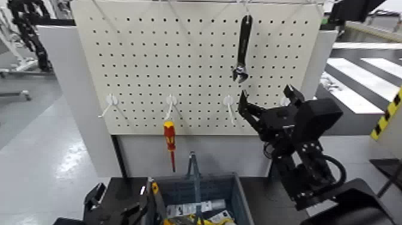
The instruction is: Grasp the handle of the crate.
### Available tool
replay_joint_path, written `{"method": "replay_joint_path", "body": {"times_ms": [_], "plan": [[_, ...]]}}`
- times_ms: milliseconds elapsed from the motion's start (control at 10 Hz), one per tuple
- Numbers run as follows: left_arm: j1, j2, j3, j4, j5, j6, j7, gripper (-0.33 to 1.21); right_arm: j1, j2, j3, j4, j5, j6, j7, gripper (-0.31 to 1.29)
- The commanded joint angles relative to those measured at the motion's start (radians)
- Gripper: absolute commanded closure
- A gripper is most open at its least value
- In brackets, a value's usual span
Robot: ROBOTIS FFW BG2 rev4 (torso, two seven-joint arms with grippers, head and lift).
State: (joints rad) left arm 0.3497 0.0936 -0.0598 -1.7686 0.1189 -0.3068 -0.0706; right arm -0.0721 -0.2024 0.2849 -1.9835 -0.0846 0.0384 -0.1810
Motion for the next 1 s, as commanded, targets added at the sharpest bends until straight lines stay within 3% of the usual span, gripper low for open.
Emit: {"method": "replay_joint_path", "body": {"times_ms": [100, 500, 1000], "plan": [[0.000, 0.000, 0.000, 0.000, -0.001, 0.000, 0.000, 0.10, 0.000, 0.001, -0.001, 0.000, 0.000, -0.002, -0.002, 0.14], [-0.008, 0.000, 0.000, -0.002, 0.015, 0.003, -0.008, 0.10, 0.012, 0.004, 0.000, -0.001, 0.000, 0.001, -0.005, 0.14], [-0.037, 0.011, -0.012, -0.020, 0.064, 0.037, -0.015, 0.10, 0.100, 0.012, 0.003, -0.020, -0.011, 0.037, -0.029, 0.14]]}}
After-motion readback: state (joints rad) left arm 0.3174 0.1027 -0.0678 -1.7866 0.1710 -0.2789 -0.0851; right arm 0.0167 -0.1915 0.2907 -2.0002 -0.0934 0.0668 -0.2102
